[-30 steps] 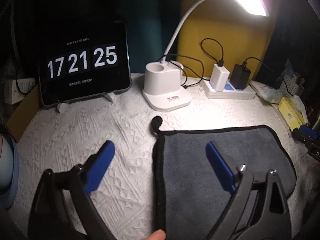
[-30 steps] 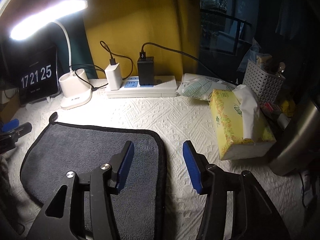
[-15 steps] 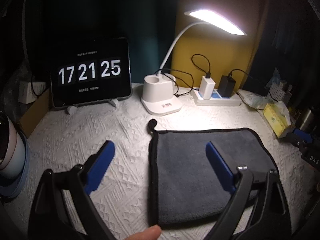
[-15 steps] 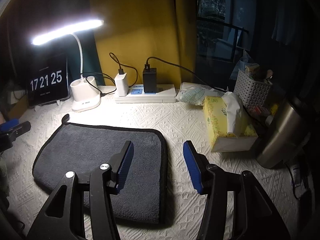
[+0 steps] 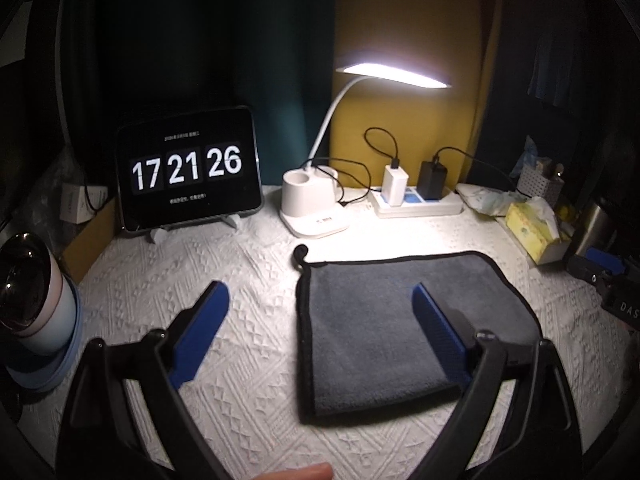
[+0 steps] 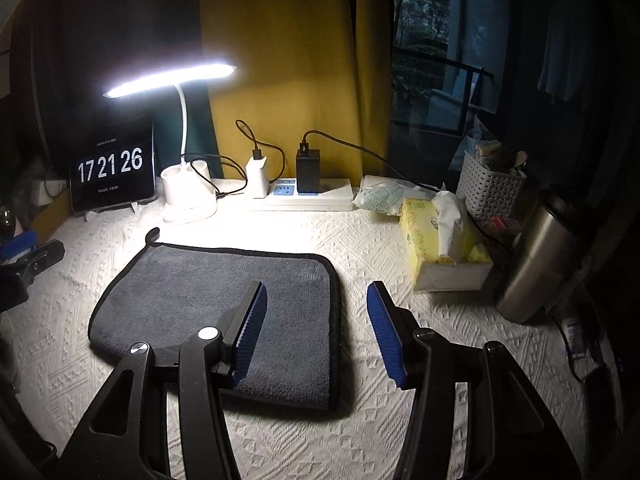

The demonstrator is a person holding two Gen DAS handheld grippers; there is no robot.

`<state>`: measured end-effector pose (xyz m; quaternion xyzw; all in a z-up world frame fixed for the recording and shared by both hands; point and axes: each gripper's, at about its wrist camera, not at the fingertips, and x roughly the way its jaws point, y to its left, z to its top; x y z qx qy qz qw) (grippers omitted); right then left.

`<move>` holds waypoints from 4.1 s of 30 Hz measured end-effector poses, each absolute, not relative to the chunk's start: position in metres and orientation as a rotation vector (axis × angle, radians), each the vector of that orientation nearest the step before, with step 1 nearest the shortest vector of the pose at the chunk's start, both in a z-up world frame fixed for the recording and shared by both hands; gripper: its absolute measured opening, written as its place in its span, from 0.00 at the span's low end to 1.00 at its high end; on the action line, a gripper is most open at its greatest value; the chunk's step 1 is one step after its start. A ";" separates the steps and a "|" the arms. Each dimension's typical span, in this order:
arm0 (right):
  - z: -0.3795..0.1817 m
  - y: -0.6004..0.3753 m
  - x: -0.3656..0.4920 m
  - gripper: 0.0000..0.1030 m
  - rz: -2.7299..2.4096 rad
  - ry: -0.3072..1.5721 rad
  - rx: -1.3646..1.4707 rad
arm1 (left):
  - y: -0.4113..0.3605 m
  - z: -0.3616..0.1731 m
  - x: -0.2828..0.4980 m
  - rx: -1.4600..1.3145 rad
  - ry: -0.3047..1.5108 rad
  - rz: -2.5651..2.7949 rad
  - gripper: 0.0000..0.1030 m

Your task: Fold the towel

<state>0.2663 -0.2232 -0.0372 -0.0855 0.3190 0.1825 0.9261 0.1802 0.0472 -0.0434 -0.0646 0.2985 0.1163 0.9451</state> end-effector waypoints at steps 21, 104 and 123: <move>-0.016 -0.229 0.202 0.61 0.385 0.596 -0.179 | 0.024 -0.021 0.111 -0.134 0.509 0.171 0.91; -0.010 -0.257 0.059 0.62 0.406 0.434 -0.149 | -0.013 -0.014 -0.026 -0.149 0.273 0.114 0.91; -0.010 -0.256 0.059 0.62 0.406 0.435 -0.151 | -0.012 -0.014 -0.025 -0.152 0.274 0.116 0.91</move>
